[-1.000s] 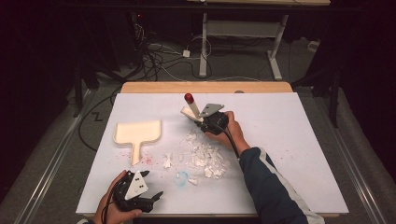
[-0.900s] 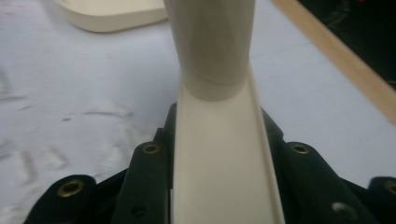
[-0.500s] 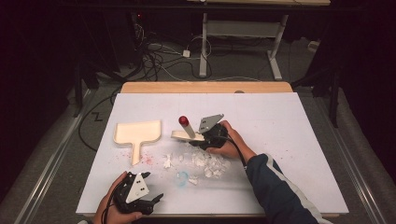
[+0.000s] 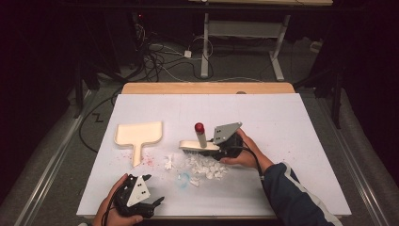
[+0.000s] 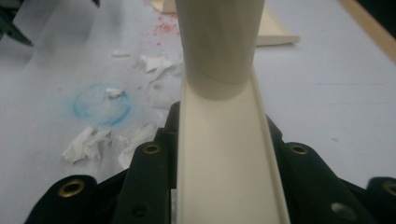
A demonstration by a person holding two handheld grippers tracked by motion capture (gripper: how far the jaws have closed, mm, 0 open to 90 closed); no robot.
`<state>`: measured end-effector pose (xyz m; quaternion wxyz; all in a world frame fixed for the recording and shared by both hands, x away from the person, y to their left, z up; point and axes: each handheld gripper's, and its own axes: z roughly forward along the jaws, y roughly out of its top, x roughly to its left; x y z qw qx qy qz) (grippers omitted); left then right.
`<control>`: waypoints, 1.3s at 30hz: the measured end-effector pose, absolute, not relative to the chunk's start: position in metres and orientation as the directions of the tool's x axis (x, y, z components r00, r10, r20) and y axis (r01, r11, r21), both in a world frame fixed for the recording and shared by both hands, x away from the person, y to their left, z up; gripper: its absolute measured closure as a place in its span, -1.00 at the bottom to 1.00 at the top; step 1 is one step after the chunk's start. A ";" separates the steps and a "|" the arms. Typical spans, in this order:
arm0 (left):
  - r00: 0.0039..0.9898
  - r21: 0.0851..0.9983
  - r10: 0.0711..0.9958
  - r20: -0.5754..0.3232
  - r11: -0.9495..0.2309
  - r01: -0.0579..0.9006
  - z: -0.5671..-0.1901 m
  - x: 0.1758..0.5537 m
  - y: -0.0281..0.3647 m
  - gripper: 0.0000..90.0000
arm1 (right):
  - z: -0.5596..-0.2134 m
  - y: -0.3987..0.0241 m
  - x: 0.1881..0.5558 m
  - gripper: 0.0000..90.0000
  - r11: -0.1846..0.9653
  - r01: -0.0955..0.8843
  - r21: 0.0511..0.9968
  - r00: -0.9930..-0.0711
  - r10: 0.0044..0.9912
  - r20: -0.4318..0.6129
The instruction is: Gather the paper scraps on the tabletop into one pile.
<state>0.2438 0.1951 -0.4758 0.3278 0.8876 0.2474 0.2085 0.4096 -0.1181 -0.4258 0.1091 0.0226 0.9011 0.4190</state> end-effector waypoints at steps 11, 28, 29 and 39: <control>0.791 0.684 0.568 0.229 -0.672 0.284 -0.474 0.243 0.194 -0.61 | -0.399 -0.158 0.392 0.51 0.589 0.061 0.806 -0.896 0.388 -0.215; 0.773 0.709 0.587 0.241 -0.650 0.273 -0.467 0.244 0.195 -0.61 | -0.433 -0.200 0.357 0.51 0.602 0.301 0.739 -0.698 0.667 -0.259; 0.774 0.709 0.585 0.241 -0.651 0.271 -0.467 0.244 0.195 -0.61 | -0.436 -0.199 0.357 0.51 0.607 0.306 0.734 -0.704 0.663 -0.255; 0.777 0.713 0.585 0.232 -0.646 0.273 -0.468 0.244 0.196 -0.61 | -0.443 -0.169 0.341 0.51 0.614 0.271 0.741 -0.771 0.599 -0.214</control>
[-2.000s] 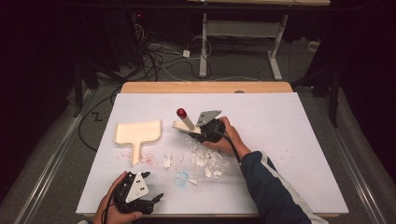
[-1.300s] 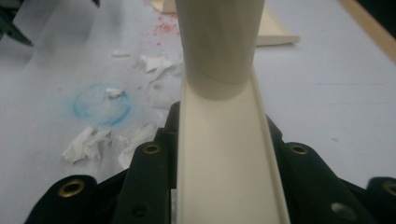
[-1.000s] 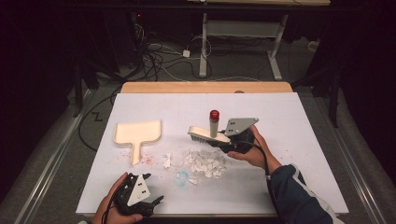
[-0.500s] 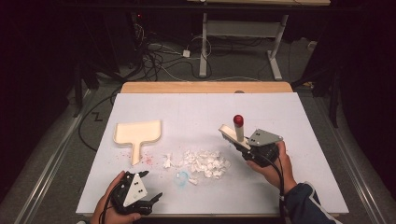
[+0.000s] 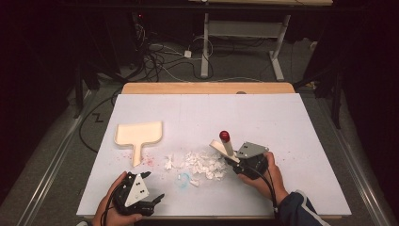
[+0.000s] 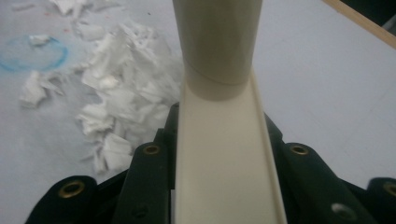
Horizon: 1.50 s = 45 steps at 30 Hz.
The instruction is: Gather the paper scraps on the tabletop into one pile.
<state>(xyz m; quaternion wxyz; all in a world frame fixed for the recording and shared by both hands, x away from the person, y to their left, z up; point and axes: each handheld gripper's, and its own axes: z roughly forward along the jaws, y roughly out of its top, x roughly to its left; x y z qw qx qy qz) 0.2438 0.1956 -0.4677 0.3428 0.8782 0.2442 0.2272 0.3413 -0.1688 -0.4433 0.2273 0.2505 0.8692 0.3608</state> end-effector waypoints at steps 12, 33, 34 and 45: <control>0.768 0.717 0.597 0.232 -0.639 0.280 -0.466 0.243 0.198 -0.61 | -0.417 -0.172 0.340 0.51 0.514 0.253 0.820 -0.732 0.655 -0.185; 0.522 0.897 0.831 0.191 -0.364 0.251 -0.441 0.231 0.257 -0.60 | -0.444 -0.010 0.295 0.52 0.420 0.314 0.851 -0.880 0.466 0.095; 0.510 0.907 0.842 0.175 -0.339 0.248 -0.440 0.230 0.261 -0.60 | -0.448 -0.003 0.294 0.52 0.426 0.314 0.849 -0.881 0.463 0.093; 0.549 0.890 0.821 0.158 -0.360 0.281 -0.447 0.234 0.254 -0.60 | -0.455 -0.005 0.305 0.52 0.477 0.355 0.804 -0.833 0.552 0.040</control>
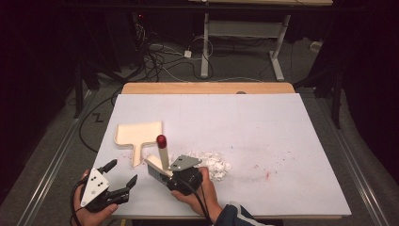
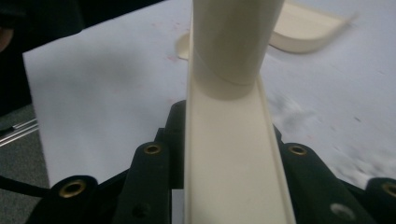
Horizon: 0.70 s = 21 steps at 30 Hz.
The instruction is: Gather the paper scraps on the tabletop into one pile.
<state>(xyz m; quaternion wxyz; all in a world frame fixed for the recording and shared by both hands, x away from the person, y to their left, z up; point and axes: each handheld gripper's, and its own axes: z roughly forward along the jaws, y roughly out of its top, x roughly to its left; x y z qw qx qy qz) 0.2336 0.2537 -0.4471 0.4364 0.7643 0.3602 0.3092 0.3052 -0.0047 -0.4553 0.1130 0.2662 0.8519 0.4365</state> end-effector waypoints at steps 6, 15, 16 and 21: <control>0.599 0.862 0.777 0.193 -0.426 0.275 -0.450 0.235 0.238 -0.60 | -0.453 -0.041 0.309 0.52 0.483 0.406 0.776 -0.793 0.608 0.036; 0.624 0.846 0.752 0.210 -0.460 0.270 -0.451 0.236 0.229 -0.60 | -0.438 -0.086 0.303 0.52 0.459 0.440 0.772 -0.743 0.668 0.026; 0.626 0.845 0.751 0.210 -0.462 0.271 -0.451 0.236 0.229 -0.60 | -0.434 -0.089 0.302 0.52 0.452 0.435 0.778 -0.744 0.667 0.029; 0.625 0.844 0.752 0.210 -0.462 0.272 -0.451 0.236 0.229 -0.60 | -0.423 -0.084 0.300 0.52 0.421 0.412 0.808 -0.761 0.647 0.051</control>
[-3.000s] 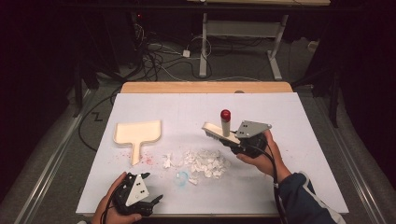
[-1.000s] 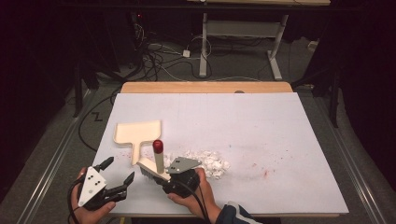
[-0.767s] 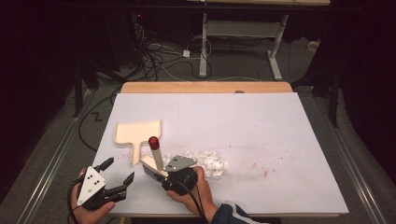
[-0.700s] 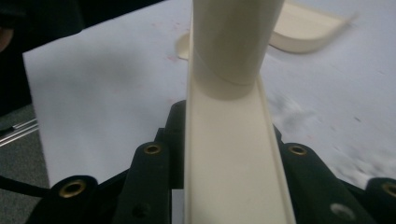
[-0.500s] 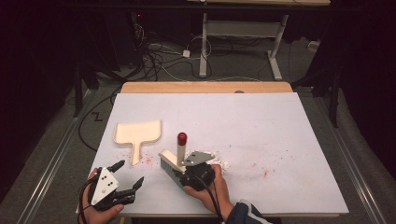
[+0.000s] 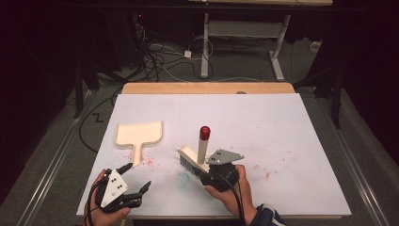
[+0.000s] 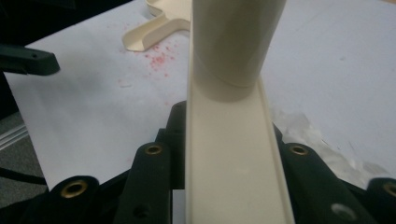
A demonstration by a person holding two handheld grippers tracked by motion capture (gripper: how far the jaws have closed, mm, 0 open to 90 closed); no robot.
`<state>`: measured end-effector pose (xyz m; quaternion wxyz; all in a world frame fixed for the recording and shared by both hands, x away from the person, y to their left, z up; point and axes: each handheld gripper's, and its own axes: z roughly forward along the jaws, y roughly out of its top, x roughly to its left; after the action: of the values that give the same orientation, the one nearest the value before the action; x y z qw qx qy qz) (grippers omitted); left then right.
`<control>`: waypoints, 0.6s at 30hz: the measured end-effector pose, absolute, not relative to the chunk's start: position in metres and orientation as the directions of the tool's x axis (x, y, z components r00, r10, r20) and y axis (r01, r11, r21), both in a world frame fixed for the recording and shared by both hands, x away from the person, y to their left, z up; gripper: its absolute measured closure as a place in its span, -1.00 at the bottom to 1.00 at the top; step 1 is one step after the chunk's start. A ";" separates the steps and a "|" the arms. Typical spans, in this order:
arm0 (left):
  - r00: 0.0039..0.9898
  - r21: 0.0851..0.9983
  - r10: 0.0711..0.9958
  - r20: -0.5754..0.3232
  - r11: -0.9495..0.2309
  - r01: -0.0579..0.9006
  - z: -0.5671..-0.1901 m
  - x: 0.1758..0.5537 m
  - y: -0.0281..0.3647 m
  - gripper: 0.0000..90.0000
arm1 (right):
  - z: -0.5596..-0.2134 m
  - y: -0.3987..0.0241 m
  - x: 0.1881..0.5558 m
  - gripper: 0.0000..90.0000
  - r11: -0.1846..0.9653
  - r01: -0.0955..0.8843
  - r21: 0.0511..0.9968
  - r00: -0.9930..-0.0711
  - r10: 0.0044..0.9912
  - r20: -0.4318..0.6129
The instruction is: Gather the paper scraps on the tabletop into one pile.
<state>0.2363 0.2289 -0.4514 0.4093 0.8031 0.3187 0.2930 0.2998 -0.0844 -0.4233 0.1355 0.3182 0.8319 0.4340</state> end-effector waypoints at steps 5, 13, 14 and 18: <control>0.626 0.844 0.753 0.202 -0.458 0.278 -0.452 0.237 0.230 -0.60 | -0.422 -0.064 0.308 0.52 0.383 0.398 0.834 -0.762 0.643 0.069; 0.638 0.840 0.745 0.194 -0.462 0.284 -0.454 0.238 0.232 -0.60 | -0.440 -0.022 0.331 0.52 0.379 0.444 0.812 -0.742 0.663 0.096; 0.640 0.840 0.743 0.195 -0.464 0.282 -0.455 0.238 0.232 -0.60 | -0.443 -0.020 0.332 0.52 0.384 0.446 0.809 -0.739 0.668 0.091; 0.645 0.838 0.738 0.197 -0.469 0.280 -0.454 0.237 0.231 -0.60 | -0.450 -0.019 0.335 0.52 0.407 0.448 0.796 -0.721 0.691 0.053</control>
<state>0.2372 0.2312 -0.4545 0.4086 0.8098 0.3141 0.2804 0.3354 -0.0195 -0.4500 0.1440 0.3445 0.8262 0.4218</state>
